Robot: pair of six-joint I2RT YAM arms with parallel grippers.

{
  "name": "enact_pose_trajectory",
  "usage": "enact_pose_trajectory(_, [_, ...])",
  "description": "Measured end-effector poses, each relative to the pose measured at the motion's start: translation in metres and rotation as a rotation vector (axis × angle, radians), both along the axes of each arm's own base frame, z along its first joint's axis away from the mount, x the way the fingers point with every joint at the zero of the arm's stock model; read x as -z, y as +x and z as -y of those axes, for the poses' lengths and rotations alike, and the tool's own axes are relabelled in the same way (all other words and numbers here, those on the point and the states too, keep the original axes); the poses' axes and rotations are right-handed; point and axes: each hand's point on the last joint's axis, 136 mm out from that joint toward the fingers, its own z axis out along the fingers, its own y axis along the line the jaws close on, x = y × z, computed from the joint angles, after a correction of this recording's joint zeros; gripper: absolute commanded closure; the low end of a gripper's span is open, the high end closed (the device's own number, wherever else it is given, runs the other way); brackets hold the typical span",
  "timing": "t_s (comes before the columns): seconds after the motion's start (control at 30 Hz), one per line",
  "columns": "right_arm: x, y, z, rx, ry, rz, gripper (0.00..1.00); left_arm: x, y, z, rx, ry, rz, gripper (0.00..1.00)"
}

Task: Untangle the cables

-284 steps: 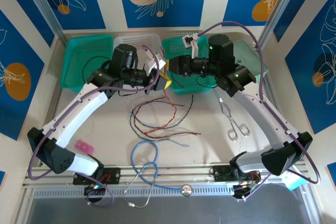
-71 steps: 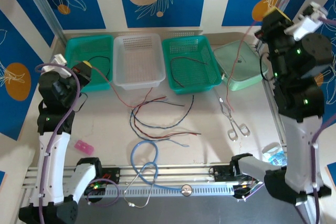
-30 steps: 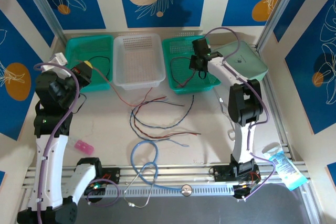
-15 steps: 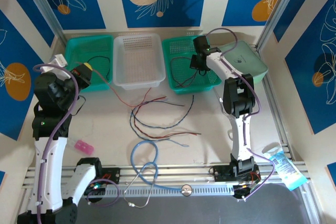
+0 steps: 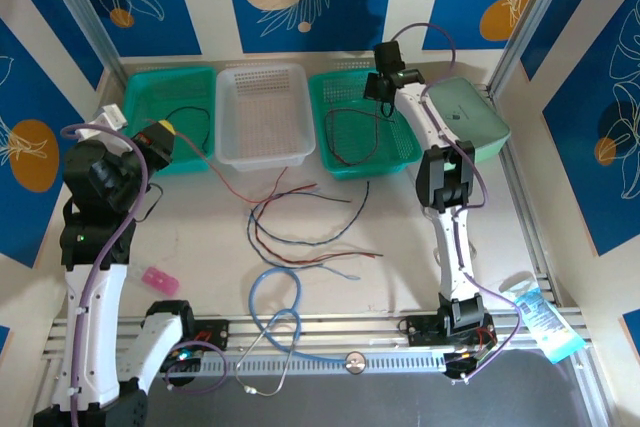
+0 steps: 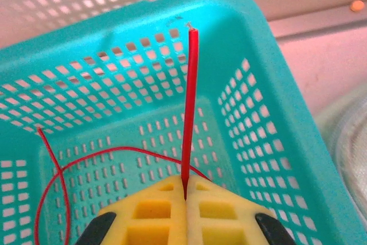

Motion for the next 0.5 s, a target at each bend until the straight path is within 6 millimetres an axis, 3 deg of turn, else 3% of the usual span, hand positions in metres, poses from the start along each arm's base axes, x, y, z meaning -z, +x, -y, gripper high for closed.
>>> enact_pose_trajectory(0.2, [0.023, -0.014, -0.010, -0.048, 0.017, -0.101, 0.91, 0.000, 0.000, 0.003, 0.018, -0.004, -0.002, 1.00])
enact_pose_trajectory(0.4, [0.077, -0.045, -0.019, -0.092, -0.025, -0.256, 0.87, -0.010, 0.003, 0.012, 0.060, -0.054, 0.005, 1.00])
enact_pose_trajectory(0.5, [0.092, -0.059, -0.022, -0.107, -0.025, -0.320, 0.71, -0.026, 0.002, 0.018, 0.085, -0.075, 0.042, 1.00])
